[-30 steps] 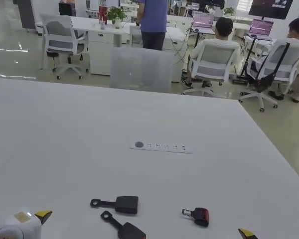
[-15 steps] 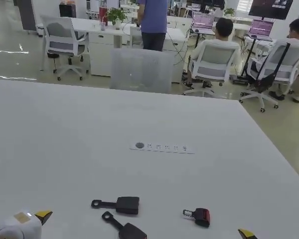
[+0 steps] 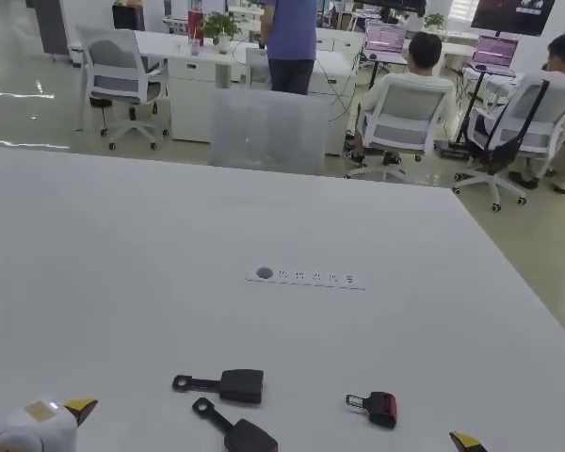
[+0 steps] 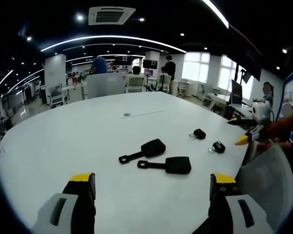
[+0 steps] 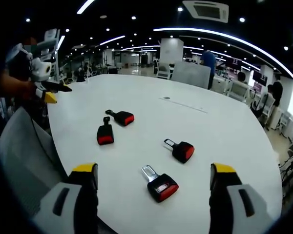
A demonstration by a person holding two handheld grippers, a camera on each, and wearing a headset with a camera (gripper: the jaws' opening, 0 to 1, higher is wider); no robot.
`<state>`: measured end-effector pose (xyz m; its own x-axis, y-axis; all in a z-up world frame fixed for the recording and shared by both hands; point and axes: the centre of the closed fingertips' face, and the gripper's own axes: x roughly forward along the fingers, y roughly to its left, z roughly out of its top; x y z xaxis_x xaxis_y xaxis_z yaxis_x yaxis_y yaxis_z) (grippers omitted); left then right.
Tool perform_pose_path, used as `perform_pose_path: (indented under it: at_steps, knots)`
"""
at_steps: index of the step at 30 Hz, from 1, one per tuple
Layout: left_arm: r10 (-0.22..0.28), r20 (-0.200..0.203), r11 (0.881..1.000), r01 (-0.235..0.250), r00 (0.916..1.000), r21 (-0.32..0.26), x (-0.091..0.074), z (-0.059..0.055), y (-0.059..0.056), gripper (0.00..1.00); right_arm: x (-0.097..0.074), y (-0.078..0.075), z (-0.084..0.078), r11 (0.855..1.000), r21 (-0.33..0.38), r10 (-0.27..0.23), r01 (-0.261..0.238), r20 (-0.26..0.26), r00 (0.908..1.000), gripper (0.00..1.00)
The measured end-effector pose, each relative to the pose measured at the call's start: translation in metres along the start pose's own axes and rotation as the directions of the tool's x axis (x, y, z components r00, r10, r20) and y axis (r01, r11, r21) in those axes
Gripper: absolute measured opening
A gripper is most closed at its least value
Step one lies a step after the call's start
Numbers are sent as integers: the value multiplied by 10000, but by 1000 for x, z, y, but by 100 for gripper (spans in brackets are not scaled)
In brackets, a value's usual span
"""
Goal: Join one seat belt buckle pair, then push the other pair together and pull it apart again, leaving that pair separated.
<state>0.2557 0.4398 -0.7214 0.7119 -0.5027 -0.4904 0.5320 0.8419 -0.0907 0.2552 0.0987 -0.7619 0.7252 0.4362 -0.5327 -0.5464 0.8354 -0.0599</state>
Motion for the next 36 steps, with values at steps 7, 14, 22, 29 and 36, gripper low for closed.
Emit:
perform_pose_path:
  at_steps: [7,14,22,29,36]
  knots:
    - [18,19,10000,-18,10000,-35,0,0,0,100,1,-1,2,10000,18,10,-10,27,10000,97]
    - [39,1,10000,-39,10000,-51,0,0,1,100,2,0,1,10000,10,52,-52,-16,10000,97]
    - [59,-19,10000,-59,10000,-38,0,0,2,100,3,-1,0,10000,26,41,-41,-53,10000,97]
    - [38,-55,10000,-38,10000,3,2,0,2,100,4,-2,-1,10000,26,54,-54,-65,10000,97]
    - [12,-103,10000,-12,9999,15,4,1,1,100,4,-4,-2,10000,43,73,-72,-114,9999,97]
